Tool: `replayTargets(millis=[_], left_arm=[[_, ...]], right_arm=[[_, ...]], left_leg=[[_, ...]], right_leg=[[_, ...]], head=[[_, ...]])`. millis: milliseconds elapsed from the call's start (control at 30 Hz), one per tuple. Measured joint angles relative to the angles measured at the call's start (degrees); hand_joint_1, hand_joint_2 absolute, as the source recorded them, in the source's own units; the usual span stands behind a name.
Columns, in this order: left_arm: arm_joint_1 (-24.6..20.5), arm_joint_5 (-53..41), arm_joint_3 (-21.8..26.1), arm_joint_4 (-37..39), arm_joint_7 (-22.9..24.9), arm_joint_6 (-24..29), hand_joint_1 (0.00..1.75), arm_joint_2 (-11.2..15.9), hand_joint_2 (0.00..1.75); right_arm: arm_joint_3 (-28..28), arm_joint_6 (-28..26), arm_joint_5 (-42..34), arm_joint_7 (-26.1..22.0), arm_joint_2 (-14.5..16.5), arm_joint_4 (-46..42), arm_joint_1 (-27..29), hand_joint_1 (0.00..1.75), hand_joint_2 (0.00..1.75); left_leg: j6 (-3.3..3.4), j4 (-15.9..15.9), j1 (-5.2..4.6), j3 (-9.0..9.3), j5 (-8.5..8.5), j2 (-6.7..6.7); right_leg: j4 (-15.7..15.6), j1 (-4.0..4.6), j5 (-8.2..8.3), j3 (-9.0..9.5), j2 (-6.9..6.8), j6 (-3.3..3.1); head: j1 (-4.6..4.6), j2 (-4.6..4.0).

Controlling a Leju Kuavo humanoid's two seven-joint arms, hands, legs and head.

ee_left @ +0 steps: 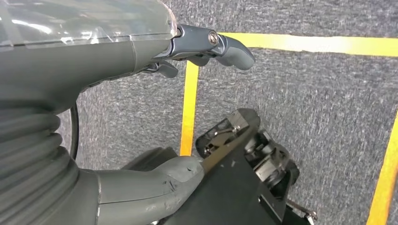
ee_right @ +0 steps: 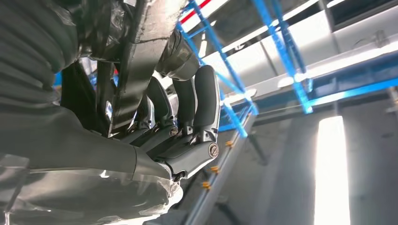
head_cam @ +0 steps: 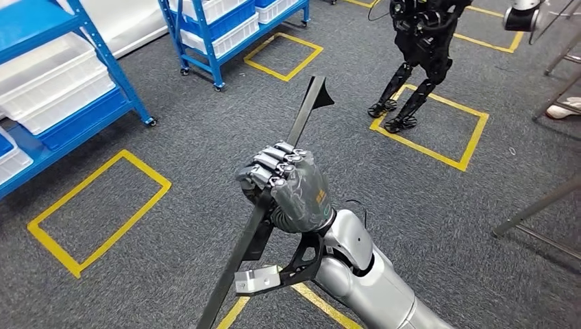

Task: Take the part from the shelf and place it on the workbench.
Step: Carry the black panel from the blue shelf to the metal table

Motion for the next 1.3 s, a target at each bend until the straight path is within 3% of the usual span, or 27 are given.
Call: replayTargets(millis=[33, 100, 167, 200, 233, 267, 300, 367, 400, 467, 533, 600, 667, 733, 767, 800, 867, 933, 967, 1033, 1067, 1133, 1200, 1267, 1300], left_arm=[[-0.07, 0.02, 0.0, -0.01, 0.05, 0.0, 0.0, 0.02, 1.75], [-0.14, 0.08, 0.0, -0.01, 0.1, -0.01, 0.0, 0.12, 1.75], [0.0, 0.17, 0.0, -0.01, 0.22, -0.11, 0.0, 0.27, 1.75], [0.13, 0.27, 0.01, 0.0, 0.3, -0.16, 0.0, 0.34, 1.75], [0.25, 0.39, 0.04, 0.0, 0.37, -0.19, 0.0, 0.46, 1.75], [0.32, 0.5, 0.11, 0.01, 0.41, -0.18, 0.0, 0.56, 1.75], [0.36, 0.6, 0.2, 0.01, 0.43, -0.17, 0.0, 0.69, 1.75], [0.38, 0.64, 0.38, 0.01, 0.44, -0.14, 0.0, 1.02, 1.75], [0.42, 0.63, 0.44, 0.01, 0.43, -0.13, 0.0, 1.19, 1.75], [0.46, 0.63, 0.53, 0.0, 0.43, -0.1, 0.0, 1.42, 1.75], [0.39, 0.63, 0.57, 0.0, 0.44, -0.06, 0.0, 1.42, 1.75], [0.38, 0.6, 0.62, 0.01, 0.44, -0.01, 0.0, 1.4, 1.75], [0.62, 0.47, 0.69, 0.01, 0.43, -0.05, 0.0, 1.4, 1.75], [1.04, 0.25, 0.78, 0.01, 0.49, -0.01, 0.0, 1.45, 1.75], [1.19, 0.11, 0.8, 0.01, 0.52, 0.06, 0.0, 1.48, 1.75], [1.25, -0.09, 0.81, 0.01, 0.57, 0.12, 0.0, 1.5, 1.75], [1.22, -0.66, 0.8, 0.01, 0.7, 0.16, 0.0, 1.52, 1.75], [1.2, -1.38, 0.78, 0.0, 0.95, 0.15, 0.0, 1.67, 1.75], [1.21, -1.73, 0.76, 0.0, 1.09, 0.15, 0.0, 1.77, 1.75], [1.23, -2.25, 0.67, 0.0, 1.29, 0.15, 0.0, 1.93, 1.75], [1.21, -2.46, 0.57, 0.01, 1.36, 0.16, 0.0, 2.02, 1.75], [1.22, -2.72, 0.38, 0.01, 1.34, 0.17, 0.0, 2.18, 1.75], [1.45, -2.75, 0.31, 0.01, 1.18, 0.21, 0.0, 2.29, 1.75], [1.74, -2.58, 0.31, 0.01, 1.05, 0.28, 0.0, 2.32, 1.75], [1.8, -2.44, 0.31, 0.01, 1.03, 0.32, 0.0, 2.32, 1.75]], right_arm=[[-0.09, -0.02, 0.07, 0.03, 0.02, -0.06, 0.04, 1.75, 1.75], [-0.17, -0.08, 0.3, 0.03, 0.17, -0.15, 0.04, 1.75, 1.75], [-0.2, -0.15, 0.51, 0.03, 0.42, -0.14, 0.03, 1.75, 1.75], [-0.2, -0.16, 0.58, 0.03, 0.51, -0.08, 0.05, 1.75, 1.75], [-0.2, -0.15, 0.66, 0.03, 0.55, -0.01, 0.06, 1.75, 1.75], [-0.19, -0.15, 0.75, 0.03, 0.57, 0.07, 0.06, 1.75, 1.75], [-0.19, -0.14, 0.87, 0.03, 0.6, 0.11, 0.05, 1.75, 1.75], [-0.19, -0.13, 1.08, 0.03, 0.71, 0.15, 0.03, 1.75, 1.75], [-0.19, -0.13, 1.17, 0.03, 0.77, 0.15, 0.02, 1.75, 1.75], [-0.18, -0.14, 1.3, 0.03, 0.83, 0.16, 0.02, 1.75, 1.75], [-0.19, -0.16, 1.42, 0.04, 0.84, 0.15, 0.07, 1.75, 1.75], [-0.21, -0.28, 1.47, 0.11, 0.84, 0.13, 0.05, 1.75, 1.75], [-0.22, -0.51, 1.46, 0.25, 0.89, 0.13, 0.12, 1.75, 1.75], [-0.29, -0.76, 1.46, 0.42, 0.95, 0.14, 0.61, 1.75, 1.75], [-0.34, -0.85, 1.45, 0.48, 0.95, 0.15, 0.89, 1.75, 1.75], [-0.38, -0.92, 1.46, 0.51, 0.95, 0.14, 1.09, 1.75, 1.75], [-0.41, -1.01, 1.56, 0.51, 0.95, 0.01, 1.24, 1.75, 1.75], [-0.45, -1.2, 1.81, 0.56, 0.95, -0.43, 1.41, 1.75, 1.75], [-0.5, -1.38, 1.97, 0.61, 0.93, -0.75, 1.6, 1.75, 1.75], [-0.67, -1.72, 2.22, 0.77, 0.84, -1.42, 2.19, 1.75, 1.75], [-0.75, -1.83, 2.36, 0.83, 0.76, -1.75, 2.51, 1.75, 1.75], [-0.87, -1.96, 2.56, 0.99, 0.6, -2.31, 2.91, 1.75, 1.75], [-0.89, -2.02, 2.62, 1.07, 0.54, -2.54, 3.17, 1.75, 1.75], [-0.88, -1.97, 2.63, 1.08, 0.5, -2.55, 3.51, 1.75, 1.75], [-0.88, -1.93, 2.63, 1.09, 0.49, -2.55, 3.63, 1.75, 1.75]], left_leg=[[-0.31, 0.21, 0.16, 0.06, -0.34, -0.25], [-0.8, 3.21, 0.47, -1.09, -2.69, -2.68], [-0.98, 10.5, 0.62, -4.36, -6.58, -5.57], [-0.95, 14.24, 0.6, -6.15, -7.96, -6.16], [-0.82, 16.36, 0.58, -7.28, -8.25, -6.4], [-0.56, 16.38, 0.53, -7.48, -7.42, -6.55], [-0.2, 14.0, 0.44, -6.57, -5.55, -6.89], [0.73, 6.18, 0.27, -3.2, -1.52, -9.18], [1.1, 3.0, 0.18, -1.8, -0.36, -10.48], [1.48, 0.66, -0.01, -0.71, -0.08, -11.73], [1.71, -0.28, 0.04, -0.31, 0.42, -10.48], [2.14, -1.71, 0.3, 0.26, 1.15, -8.96], [2.48, -2.33, 0.26, 0.48, 1.45, -7.41], [2.56, -2.19, 0.18, 0.39, 1.31, -5.65], [2.51, -2.06, 0.19, 0.35, 1.19, -4.81], [2.39, -1.85, 0.22, 0.32, 1.02, -4.0], [1.96, -1.1, 0.31, 0.29, 0.45, -2.66], [1.21, -0.21, 0.14, 0.22, -0.24, -1.57], [0.82, 0.06, 0.07, 0.24, -0.47, -1.07], [0.12, 0.03, 0.1, 0.54, -0.64, 0.0], [-0.19, 0.13, 0.24, 0.66, -0.92, -0.08], [-0.68, 2.47, 0.53, -0.13, -2.98, -2.44], [-1.0, 9.18, 0.73, -3.08, -6.69, -5.49], [-1.11, 15.32, 0.75, -6.06, -8.6, -6.36], [-1.02, 15.76, 0.74, -6.42, -7.96, -6.5]], right_leg=[[-0.07, -0.06, 0.11, -0.04, 0.59, -0.35], [-0.25, -0.25, 0.38, -0.08, 1.75, -1.0], [-0.25, -0.16, 0.5, -0.21, 3.0, -1.41], [-0.23, -0.01, 0.53, -0.25, 3.75, -1.52], [-0.19, 0.15, 0.54, -0.27, 4.55, -1.58], [-0.14, 0.28, 0.56, -0.26, 5.38, -1.6], [-0.1, 0.37, 0.56, -0.22, 6.2, -1.6], [-0.07, 0.4, 0.62, -0.19, 7.62, -1.52], [-0.07, 0.31, 0.72, -0.28, 8.27, -1.35], [-0.23, -0.02, 1.07, -0.58, 9.49, -0.75], [-0.57, -0.12, 1.39, -0.71, 10.28, -0.04], [0.7, 0.27, 0.19, -1.35, 7.75, 0.47], [6.08, 0.42, -3.17, -3.87, 4.09, 0.82], [12.43, 0.12, -5.77, -6.89, 2.93, 1.25], [13.63, -0.08, -5.74, -7.41, 2.71, 1.5], [12.68, -0.29, -4.7, -6.81, 2.39, 1.73], [5.93, -0.5, -1.53, -3.05, 0.49, 1.94], [0.61, -0.24, 0.04, -0.17, -1.42, 1.44], [-0.21, -0.03, -0.01, 0.16, -1.68, 1.03], [-0.14, 0.17, 0.11, -0.05, -0.4, 0.19], [-0.34, 0.08, 0.26, -0.03, 0.23, -0.15], [-0.74, -0.31, 0.62, 0.07, 1.42, -0.82], [-0.84, -0.36, 0.83, 0.02, 2.71, -1.18], [-0.77, -0.2, 0.91, -0.08, 4.27, -1.31], [-0.71, -0.11, 0.93, -0.1, 5.08, -1.32]], head=[[0.01, 0.0], [-0.01, 0.0], [-0.01, 0.0], [-0.02, 0.0], [-0.01, 0.0], [-0.01, 0.0], [-0.01, 0.0], [0.0, 0.0], [-0.01, 0.0], [-0.01, 0.0], [-0.01, 0.0], [0.09, 0.0], [0.19, 0.0], [0.2, 0.0], [0.19, 0.0], [0.2, 0.0], [0.2, 0.0], [0.19, 0.0], [0.19, 0.0], [0.17, 0.0], [0.17, 0.0], [0.15, 0.0], [0.15, 0.0], [0.16, 0.0], [0.16, 0.0]])
